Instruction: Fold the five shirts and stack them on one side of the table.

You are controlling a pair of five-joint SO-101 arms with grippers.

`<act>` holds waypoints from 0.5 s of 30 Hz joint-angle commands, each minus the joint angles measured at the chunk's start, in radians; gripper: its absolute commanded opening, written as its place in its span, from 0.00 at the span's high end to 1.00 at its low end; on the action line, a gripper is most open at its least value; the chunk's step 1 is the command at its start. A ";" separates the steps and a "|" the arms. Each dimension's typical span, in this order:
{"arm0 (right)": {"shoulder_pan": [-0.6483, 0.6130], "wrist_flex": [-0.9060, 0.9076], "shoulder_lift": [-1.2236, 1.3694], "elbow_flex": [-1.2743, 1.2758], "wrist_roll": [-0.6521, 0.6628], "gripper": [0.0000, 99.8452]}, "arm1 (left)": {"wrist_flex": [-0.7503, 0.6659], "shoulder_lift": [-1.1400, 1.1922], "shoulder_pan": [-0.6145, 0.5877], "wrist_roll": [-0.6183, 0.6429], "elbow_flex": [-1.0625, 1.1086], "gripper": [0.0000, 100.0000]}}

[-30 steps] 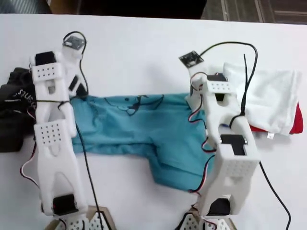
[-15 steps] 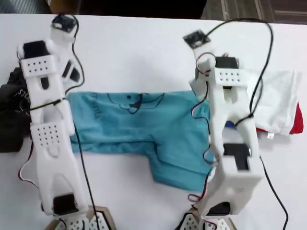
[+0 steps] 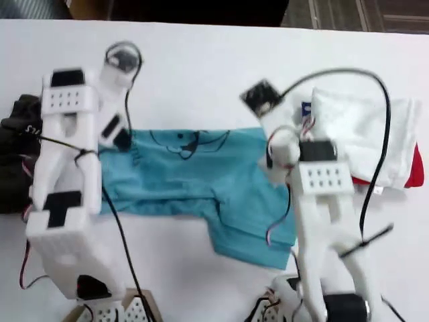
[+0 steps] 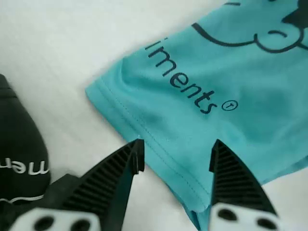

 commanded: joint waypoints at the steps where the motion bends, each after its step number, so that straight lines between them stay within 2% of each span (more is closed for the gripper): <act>1: 0.002 -0.018 -0.143 0.127 0.028 0.85 | -0.213 -0.078 -0.035 -0.015 0.252 0.76; 8: 0.002 -0.013 -0.271 0.284 0.028 0.85 | -0.229 0.021 -0.060 -0.021 0.381 0.76; 15: -0.031 -0.010 -0.343 0.396 0.029 0.85 | -0.161 -0.063 -0.137 -0.097 0.390 0.76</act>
